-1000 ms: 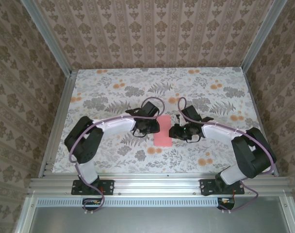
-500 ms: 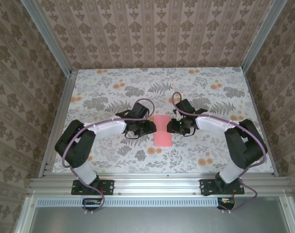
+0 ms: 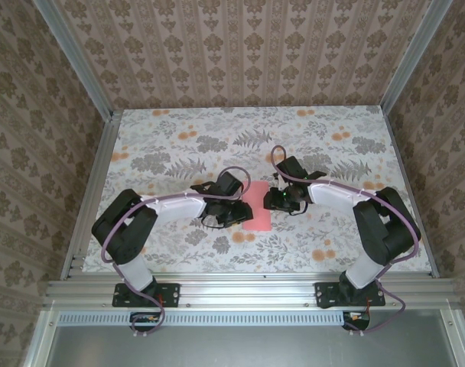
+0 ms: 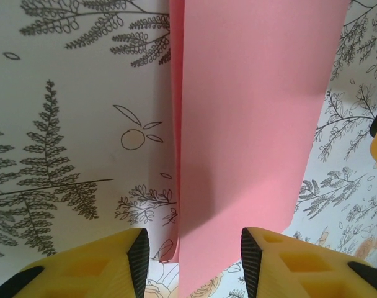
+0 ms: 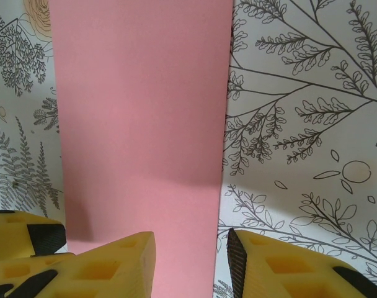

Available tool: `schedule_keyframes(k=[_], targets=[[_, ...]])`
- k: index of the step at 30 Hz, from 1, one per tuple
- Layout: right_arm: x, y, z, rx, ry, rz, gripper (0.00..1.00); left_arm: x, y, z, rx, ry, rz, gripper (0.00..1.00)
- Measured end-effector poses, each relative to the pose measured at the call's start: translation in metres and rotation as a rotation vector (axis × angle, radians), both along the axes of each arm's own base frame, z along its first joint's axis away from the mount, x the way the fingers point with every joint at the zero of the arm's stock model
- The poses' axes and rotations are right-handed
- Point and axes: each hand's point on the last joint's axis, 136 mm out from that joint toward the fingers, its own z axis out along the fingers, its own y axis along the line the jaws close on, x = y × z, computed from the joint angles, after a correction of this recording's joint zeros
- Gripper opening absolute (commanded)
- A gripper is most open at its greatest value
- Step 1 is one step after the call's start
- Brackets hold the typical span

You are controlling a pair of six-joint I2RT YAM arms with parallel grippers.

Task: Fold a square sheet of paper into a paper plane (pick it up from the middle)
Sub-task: Fold the square sheet of paper in half at the center of the table.

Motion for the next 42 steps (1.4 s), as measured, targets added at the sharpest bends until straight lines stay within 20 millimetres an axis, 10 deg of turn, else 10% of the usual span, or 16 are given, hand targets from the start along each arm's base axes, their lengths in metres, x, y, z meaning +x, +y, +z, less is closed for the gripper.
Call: schedule_keyframes(k=[42], targets=[[-0.028, -0.014, 0.002, 0.009, -0.048, 0.030, 0.38, 0.010, -0.014, 0.007, -0.020, -0.028, 0.012, 0.33]])
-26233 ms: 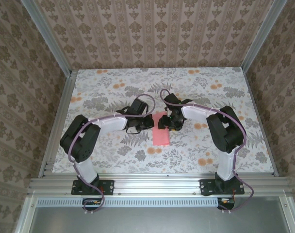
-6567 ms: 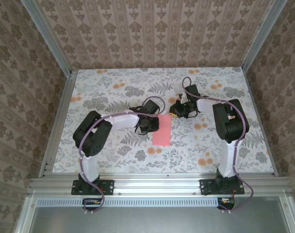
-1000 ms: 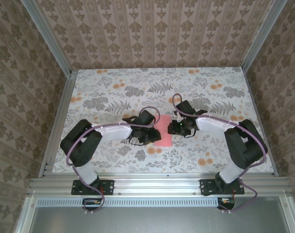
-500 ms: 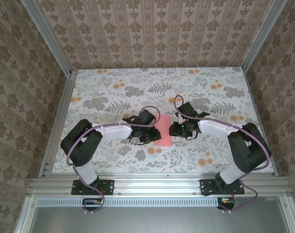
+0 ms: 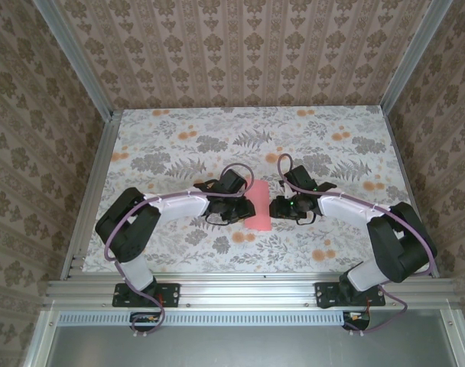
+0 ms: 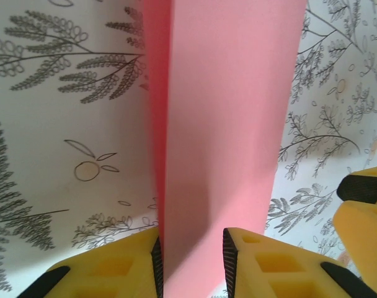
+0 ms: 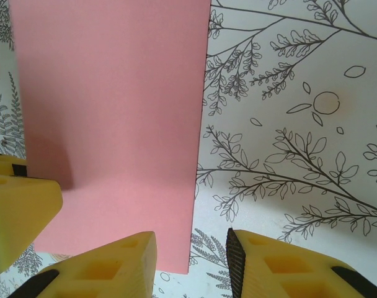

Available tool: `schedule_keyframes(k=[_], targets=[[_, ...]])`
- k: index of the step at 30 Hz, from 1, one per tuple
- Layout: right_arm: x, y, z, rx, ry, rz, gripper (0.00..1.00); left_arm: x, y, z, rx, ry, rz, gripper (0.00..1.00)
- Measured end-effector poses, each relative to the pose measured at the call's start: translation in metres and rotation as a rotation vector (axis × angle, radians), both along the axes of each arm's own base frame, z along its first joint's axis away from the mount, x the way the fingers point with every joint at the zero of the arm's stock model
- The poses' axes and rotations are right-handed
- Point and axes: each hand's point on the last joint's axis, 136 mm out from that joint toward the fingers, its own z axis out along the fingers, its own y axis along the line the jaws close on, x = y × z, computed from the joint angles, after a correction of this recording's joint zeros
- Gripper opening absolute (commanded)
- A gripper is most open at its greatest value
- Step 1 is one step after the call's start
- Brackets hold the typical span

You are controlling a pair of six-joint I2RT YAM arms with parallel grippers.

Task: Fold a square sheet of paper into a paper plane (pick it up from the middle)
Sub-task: Fold the square sheet of paper in half at the center of the table, then fold the triangle a second time at the center of the table.

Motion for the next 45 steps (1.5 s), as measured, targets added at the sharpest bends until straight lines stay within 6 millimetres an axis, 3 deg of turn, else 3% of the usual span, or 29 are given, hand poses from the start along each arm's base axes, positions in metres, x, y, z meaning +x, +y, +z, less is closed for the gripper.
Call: schedule_keyframes(k=[27, 34, 38, 45], targets=[[0.004, 0.002, 0.002, 0.009, -0.018, 0.000, 0.38, 0.000, 0.012, -0.002, 0.081, 0.004, 0.002, 0.52], [0.006, 0.012, 0.000, 0.057, -0.007, 0.015, 0.21, 0.000, 0.009, -0.012, 0.087, 0.019, -0.003, 0.51], [0.006, 0.023, -0.004, 0.114, 0.012, 0.032, 0.20, 0.000, 0.008, -0.011, 0.086, 0.016, -0.003, 0.50], [0.003, 0.023, -0.024, 0.101, 0.071, 0.024, 0.19, 0.001, 0.008, -0.011, 0.086, 0.014, -0.002, 0.50]])
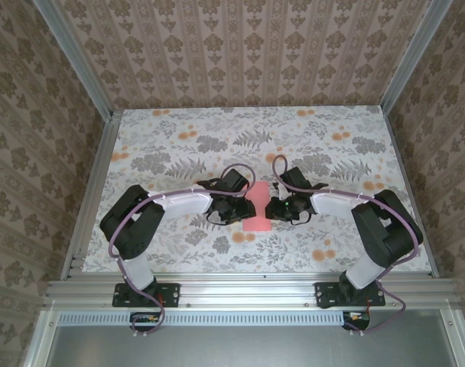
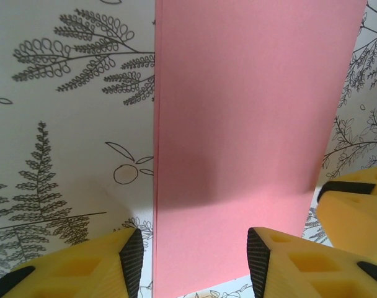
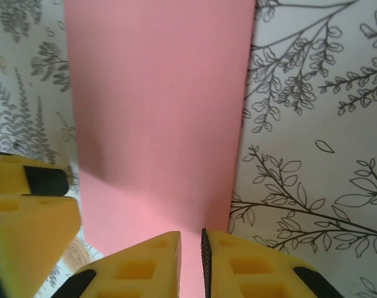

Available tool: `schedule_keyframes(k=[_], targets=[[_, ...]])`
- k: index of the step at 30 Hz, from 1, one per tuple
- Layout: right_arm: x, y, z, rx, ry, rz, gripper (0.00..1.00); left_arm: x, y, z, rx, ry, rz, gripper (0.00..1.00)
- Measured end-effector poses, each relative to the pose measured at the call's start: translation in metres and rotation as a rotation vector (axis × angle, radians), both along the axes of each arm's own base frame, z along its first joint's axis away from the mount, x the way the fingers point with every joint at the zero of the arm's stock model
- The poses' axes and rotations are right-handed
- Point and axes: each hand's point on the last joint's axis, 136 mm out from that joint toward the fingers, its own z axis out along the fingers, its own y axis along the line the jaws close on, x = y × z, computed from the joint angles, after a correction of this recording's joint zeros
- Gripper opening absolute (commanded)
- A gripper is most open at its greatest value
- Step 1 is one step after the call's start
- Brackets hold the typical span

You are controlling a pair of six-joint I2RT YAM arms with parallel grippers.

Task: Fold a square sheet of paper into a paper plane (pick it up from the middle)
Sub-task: Fold the triangle a second time at the center of the table.

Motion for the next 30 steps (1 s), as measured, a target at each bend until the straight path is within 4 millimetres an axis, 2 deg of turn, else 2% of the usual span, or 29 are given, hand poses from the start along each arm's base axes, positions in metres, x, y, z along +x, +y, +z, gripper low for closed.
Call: schedule_keyframes(k=[19, 24, 30], targets=[[-0.003, -0.006, -0.009, -0.030, 0.016, -0.015, 0.18, 0.001, -0.002, 0.001, -0.010, -0.004, -0.001, 0.51], [-0.002, -0.006, -0.005, -0.016, 0.014, -0.022, 0.23, 0.002, -0.003, 0.002, -0.013, -0.008, 0.000, 0.51], [0.007, -0.002, 0.005, -0.004, -0.015, -0.026, 0.23, 0.002, -0.002, 0.002, -0.011, -0.010, 0.001, 0.51]])
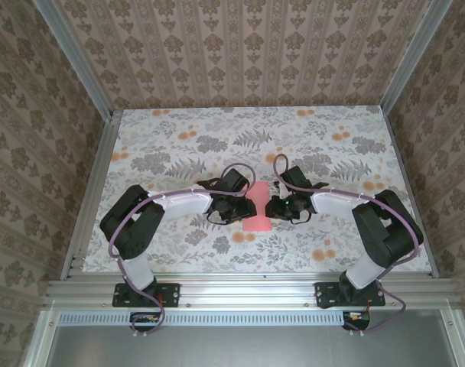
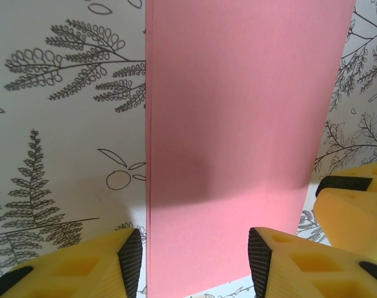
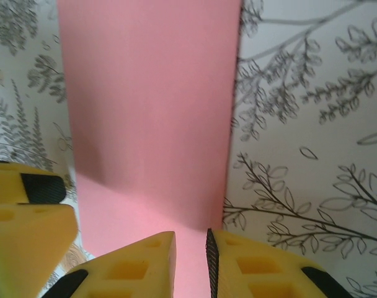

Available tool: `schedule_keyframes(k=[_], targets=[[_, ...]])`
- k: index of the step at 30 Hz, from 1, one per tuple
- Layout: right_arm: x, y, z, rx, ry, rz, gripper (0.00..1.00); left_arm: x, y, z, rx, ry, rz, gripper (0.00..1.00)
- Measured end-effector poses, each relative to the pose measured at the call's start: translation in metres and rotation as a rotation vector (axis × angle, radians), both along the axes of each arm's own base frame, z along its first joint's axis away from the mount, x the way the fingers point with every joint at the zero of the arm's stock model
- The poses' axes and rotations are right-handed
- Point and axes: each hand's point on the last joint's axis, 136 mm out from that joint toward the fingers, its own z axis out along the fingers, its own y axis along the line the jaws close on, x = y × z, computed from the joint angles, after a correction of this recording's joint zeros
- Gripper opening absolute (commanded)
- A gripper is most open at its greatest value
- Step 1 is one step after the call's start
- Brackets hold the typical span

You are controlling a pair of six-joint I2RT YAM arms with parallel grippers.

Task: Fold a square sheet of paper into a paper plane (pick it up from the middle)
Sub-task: Fold the triangle a second time at the center of the table.

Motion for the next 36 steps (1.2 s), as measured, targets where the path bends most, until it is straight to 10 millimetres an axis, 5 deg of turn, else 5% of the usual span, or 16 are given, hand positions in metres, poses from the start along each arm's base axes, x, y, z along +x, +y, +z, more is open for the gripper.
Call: schedule_keyframes(k=[36], targets=[[0.006, 0.000, -0.012, 0.081, 0.028, -0.064, 0.26, -0.003, -0.006, 0.002, -0.028, 0.019, 0.018, 0.55]])
